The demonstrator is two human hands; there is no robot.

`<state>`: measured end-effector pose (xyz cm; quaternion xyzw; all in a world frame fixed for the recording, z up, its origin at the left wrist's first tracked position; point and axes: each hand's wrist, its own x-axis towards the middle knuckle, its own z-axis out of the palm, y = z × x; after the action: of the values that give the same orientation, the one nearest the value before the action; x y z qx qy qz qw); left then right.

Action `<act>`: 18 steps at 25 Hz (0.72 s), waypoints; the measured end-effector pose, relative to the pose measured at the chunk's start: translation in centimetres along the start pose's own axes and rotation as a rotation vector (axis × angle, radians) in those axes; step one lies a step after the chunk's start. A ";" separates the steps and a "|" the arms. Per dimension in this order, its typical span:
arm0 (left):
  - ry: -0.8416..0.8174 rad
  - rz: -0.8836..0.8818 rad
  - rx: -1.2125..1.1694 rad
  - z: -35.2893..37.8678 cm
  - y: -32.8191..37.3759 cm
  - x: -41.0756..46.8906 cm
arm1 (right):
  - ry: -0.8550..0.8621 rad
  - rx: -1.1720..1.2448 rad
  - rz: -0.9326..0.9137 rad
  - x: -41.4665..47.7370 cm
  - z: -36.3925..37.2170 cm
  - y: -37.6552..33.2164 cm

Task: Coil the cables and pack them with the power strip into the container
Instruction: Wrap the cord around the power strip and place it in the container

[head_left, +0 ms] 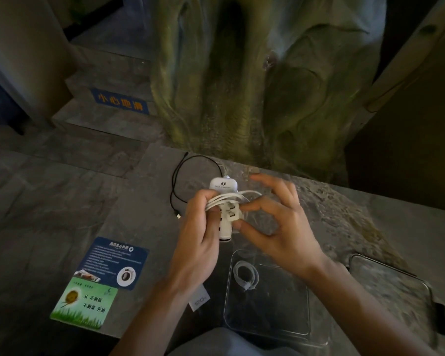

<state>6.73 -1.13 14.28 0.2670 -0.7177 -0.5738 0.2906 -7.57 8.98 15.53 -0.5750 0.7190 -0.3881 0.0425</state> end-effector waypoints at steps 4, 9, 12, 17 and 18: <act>-0.034 0.010 -0.026 0.0 0.3 0.1 | -0.119 0.100 -0.043 0.4 -1.1 0.1; -0.090 -0.048 -0.125 0.1 1.0 -0.1 | -0.181 0.155 -0.001 0.8 -2.3 -0.2; -0.103 -0.027 -0.130 0.1 1.2 -0.1 | -0.228 0.198 0.051 0.9 -2.5 -0.3; -0.101 -0.020 -0.121 0.4 1.4 -0.5 | -0.302 0.191 0.055 1.7 -3.0 -0.6; -0.103 -0.025 -0.115 0.4 1.5 -0.5 | -0.314 0.189 0.072 1.7 -3.0 -0.7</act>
<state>6.70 -0.21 15.62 0.2292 -0.6941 -0.6306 0.2609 -9.09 9.02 18.72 -0.5956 0.6841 -0.3578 0.2219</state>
